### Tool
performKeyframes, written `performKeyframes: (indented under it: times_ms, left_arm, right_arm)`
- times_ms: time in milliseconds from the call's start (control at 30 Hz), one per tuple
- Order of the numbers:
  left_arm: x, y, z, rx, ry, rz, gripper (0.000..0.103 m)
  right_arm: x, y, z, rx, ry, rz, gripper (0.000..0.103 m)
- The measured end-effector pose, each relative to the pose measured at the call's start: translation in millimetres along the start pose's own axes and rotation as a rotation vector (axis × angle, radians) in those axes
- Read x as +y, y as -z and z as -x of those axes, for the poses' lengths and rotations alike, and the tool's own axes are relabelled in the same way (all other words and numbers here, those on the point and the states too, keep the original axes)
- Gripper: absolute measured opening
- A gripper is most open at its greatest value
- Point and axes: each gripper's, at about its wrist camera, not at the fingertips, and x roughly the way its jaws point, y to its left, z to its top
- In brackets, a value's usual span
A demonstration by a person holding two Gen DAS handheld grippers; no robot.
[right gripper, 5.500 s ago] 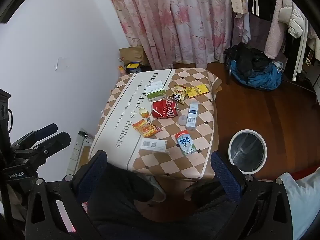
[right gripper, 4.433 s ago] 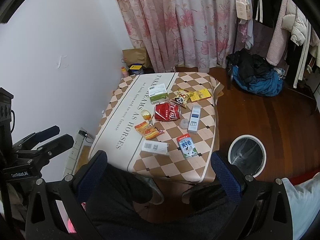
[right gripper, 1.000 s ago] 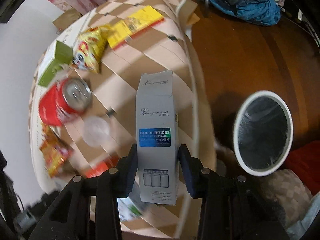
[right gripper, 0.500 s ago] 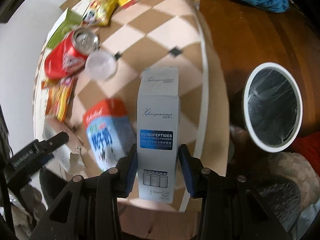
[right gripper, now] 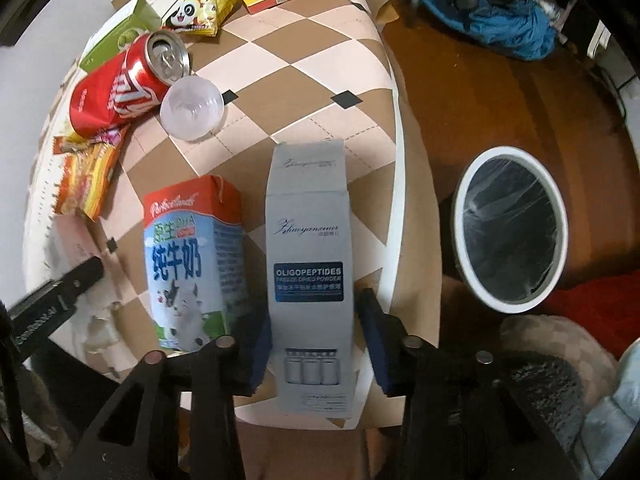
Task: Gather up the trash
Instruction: 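Grasp the white oligopeptides box with the right tool while the left tool grasps the white barcode box, then carry both held boxes over the white trash bin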
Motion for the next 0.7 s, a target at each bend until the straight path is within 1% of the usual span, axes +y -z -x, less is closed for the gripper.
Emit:
performKeyframes:
  times_ms: [133,167,200,367,433,500,567,633,700]
  left_arm:
    - [-7,11,21,-0.058,-0.029,-0.042,0.052]
    - [-5,20,33,-0.071,-0.032,-0.05,0.052]
    - [-6,22,42,-0.093,-0.036,-0.062,0.051]
    - [-17,32,80,-0.183,-0.031,-0.111,0.051]
    - [-20,33,91,-0.227,-0.023,-0.134,0.051]
    - [-27,34,113,-0.277,-0.011,-0.16,0.051]
    - [-32,26,124,-0.314,0.005,-0.184,0.051]
    - [-43,22,142,-0.359,0.027,-0.211,0.051]
    - [-59,17,162,-0.397,0.066,-0.24,0.051]
  right_arm:
    - [6,0,-2,-0.019,-0.022,-0.017,0.038]
    - [9,0,0,-0.031,-0.024,-0.02,0.038]
    - [14,6,9,-0.055,-0.027,-0.023,0.038]
    - [14,15,37,-0.125,-0.056,-0.009,0.037]
    - [12,19,50,-0.15,-0.078,-0.01,0.037]
    - [12,22,66,-0.181,-0.098,-0.009,0.037]
    - [8,23,82,-0.216,-0.115,-0.01,0.037]
    - [0,24,100,-0.257,-0.134,-0.022,0.037]
    - [-11,25,120,-0.297,-0.153,-0.04,0.037]
